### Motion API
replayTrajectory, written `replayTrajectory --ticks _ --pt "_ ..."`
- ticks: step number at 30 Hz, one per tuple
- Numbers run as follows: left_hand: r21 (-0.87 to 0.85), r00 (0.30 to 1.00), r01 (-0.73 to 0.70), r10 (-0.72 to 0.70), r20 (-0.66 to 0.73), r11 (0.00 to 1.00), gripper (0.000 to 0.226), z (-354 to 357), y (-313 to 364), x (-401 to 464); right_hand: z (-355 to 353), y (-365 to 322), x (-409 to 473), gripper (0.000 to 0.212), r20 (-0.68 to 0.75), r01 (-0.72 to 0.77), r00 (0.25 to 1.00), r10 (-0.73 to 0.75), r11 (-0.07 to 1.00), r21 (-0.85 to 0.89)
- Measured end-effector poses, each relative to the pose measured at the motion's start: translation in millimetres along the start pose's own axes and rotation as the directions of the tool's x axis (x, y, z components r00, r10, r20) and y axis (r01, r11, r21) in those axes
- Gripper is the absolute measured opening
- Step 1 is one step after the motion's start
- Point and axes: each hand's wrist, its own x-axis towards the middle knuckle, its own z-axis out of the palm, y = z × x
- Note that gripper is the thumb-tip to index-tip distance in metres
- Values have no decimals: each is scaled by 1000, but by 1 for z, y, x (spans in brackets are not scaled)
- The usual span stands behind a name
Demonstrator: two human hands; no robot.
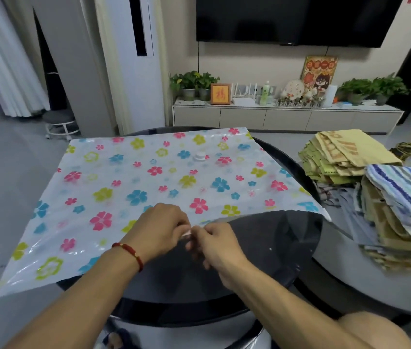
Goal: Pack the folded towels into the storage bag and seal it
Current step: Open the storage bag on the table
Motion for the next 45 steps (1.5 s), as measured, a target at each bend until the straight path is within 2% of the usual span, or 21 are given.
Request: replayTrajectory --ticks 7,11,13,14,15,16,18,19,20,22,24,26,28,30,32,34,36,37,39,41,45 --pt "198 989 99 -75 -125 975 13 1 21 1 -1 -2 -1 28 -64 -57 996 62 996 72" --pt "142 943 200 -151 -296 969 20 -7 9 8 1 4 -14 25 39 -141 989 143 989 -52" --pt "111 946 160 -120 -302 981 23 -7 1 12 -3 2 -20 28 76 -100 990 116 978 -183" --pt "93 956 121 -91 -280 988 25 -5 -1 12 -7 2 -21 31 59 -3 998 24 942 -337" --pt "55 965 80 -63 -256 995 28 -3 -1 11 -11 2 -23 33 32 123 992 -126 842 -525" --pt "7 972 41 -38 -233 999 32 -3 -1 8 -14 2 -25 33 28 243 950 -311 683 -689" --pt "-66 979 -50 36 -200 997 36 -3 1 -1 -17 1 -28 22 158 465 777 -610 386 -797" --pt "-78 979 -106 90 -185 991 34 -4 2 -5 -19 -2 -28 15 234 543 709 -665 304 -783" --pt "-75 978 -151 137 -159 986 31 -4 2 -7 -21 -6 -27 17 300 575 689 -660 246 -780" --pt "-53 980 -165 158 -121 985 29 -4 3 -8 -27 -10 -21 28 332 521 744 -580 191 -832" --pt "8 984 -118 118 -134 993 37 -1 4 -5 -32 -10 -20 33 269 393 797 -541 126 -911" --pt "84 980 -66 80 -182 994 47 2 6 0 -29 -5 -27 47 206 337 840 -502 184 -923" --pt "82 959 -6 29 -281 997 48 0 5 5 -25 3 -38 68 159 309 908 -389 362 -880" --pt "34 928 92 -74 -365 995 45 -7 0 11 -28 4 -44 73 153 273 952 -264 515 -812" --pt "68 920 87 -54 -388 994 39 -11 -2 12 -36 1 -45 76 179 271 961 -209 604 -749" --pt "267 938 -46 133 -320 963 35 -6 3 10 -42 -3 -44 81 229 306 952 -203 673 -673" --pt "405 956 -205 272 -114 891 43 5 14 8 -45 -5 -40 82 255 314 947 -194 717 -622" --pt "411 960 -238 277 -39 880 46 11 18 9 -46 -4 -37 81 249 301 951 -184 736 -607" --pt "370 970 -223 244 -10 902 48 16 20 14 -51 -3 -31 77 191 249 967 -166 769 -590" --pt "325 971 -174 218 -102 930 54 14 19 18 -54 -2 -28 78 124 151 987 -102 851 -503" --pt "223 949 -28 96 -299 974 75 4 18 23 -53 7 -33 79 104 -74 991 87 989 -126"
